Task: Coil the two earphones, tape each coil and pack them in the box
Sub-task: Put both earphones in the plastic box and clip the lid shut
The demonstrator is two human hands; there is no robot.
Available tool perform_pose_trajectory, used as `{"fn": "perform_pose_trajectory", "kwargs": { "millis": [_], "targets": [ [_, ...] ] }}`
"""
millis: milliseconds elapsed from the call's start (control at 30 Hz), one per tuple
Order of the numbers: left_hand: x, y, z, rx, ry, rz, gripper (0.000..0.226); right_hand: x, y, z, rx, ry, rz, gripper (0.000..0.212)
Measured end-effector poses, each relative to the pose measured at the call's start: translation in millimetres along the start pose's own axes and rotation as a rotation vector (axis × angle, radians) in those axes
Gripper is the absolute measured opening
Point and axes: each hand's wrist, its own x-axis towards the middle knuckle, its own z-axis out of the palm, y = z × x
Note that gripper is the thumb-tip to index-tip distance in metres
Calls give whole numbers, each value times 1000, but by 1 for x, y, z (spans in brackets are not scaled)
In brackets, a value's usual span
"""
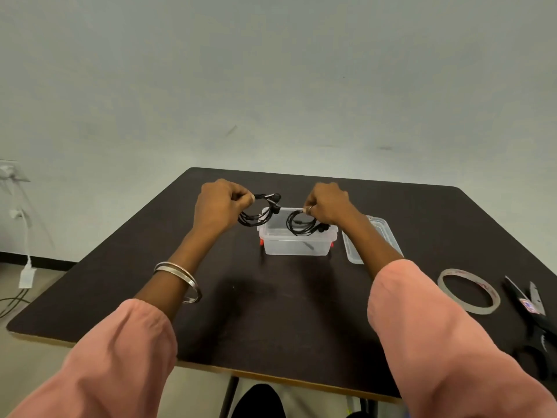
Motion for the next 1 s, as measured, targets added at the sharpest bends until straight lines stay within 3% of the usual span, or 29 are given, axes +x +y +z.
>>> {"fn": "perform_pose_trajectory", "kwargs": {
  "millis": [433,567,667,1000],
  "targets": [
    [9,3,34,58,-40,-28,12,4,-4,35,-294,50,60,38],
    [19,14,49,97,-1,-83,11,4,7,21,32,147,211,34],
    [25,24,63,196,-75,-114,13,-1,27,10,304,272,304,21],
    [18,26,95,528,-324,-168,30,-43,74,5,460,312,396,13]
  ]
}}
